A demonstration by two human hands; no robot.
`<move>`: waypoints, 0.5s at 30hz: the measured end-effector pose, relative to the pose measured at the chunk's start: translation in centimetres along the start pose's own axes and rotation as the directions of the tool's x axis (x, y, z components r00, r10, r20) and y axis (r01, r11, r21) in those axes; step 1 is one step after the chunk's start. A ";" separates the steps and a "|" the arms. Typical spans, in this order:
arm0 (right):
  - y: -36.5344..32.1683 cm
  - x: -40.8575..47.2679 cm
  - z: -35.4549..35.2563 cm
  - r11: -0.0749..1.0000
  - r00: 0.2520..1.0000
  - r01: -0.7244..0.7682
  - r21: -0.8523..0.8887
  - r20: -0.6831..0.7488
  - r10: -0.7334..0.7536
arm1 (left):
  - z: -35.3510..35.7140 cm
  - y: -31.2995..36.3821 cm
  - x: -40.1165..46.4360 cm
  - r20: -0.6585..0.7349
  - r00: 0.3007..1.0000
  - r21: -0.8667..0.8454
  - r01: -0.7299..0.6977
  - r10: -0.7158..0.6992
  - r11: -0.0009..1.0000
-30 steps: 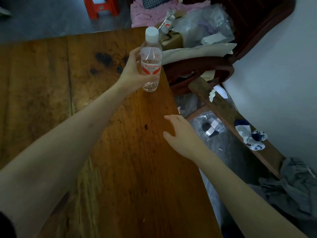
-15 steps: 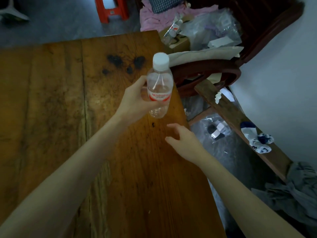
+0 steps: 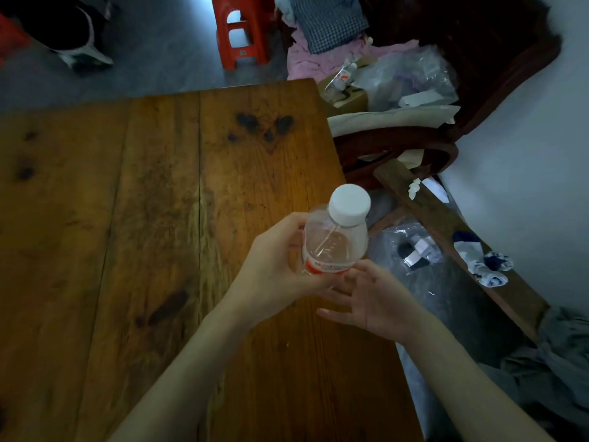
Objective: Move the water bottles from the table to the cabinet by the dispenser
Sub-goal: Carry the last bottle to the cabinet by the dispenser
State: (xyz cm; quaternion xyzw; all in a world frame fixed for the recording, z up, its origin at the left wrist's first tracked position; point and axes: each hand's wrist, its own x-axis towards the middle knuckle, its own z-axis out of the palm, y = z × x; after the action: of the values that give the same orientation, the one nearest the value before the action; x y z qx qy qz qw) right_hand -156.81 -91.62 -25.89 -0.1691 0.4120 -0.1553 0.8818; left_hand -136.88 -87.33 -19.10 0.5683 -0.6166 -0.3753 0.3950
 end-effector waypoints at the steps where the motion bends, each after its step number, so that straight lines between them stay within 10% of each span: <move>1: 0.4 -0.7 0.1 1.000 1.000 -0.006 -0.022 0.005 0.006 | 0.3 0.3 -0.8 -0.004 1.000 0.002 0.013 -0.013 1.000; 15: 5.9 -8.6 -0.5 0.998 0.998 0.039 -0.042 0.050 -0.037 | 2.4 4.7 -7.1 0.086 0.996 -0.030 0.010 -0.007 0.999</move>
State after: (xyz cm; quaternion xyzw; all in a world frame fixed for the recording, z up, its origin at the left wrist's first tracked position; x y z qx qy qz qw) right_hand -161.69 -82.88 -22.96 -0.1994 0.3903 -0.1592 0.8846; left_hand -140.71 -79.84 -16.26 0.5483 -0.6246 -0.4104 0.3752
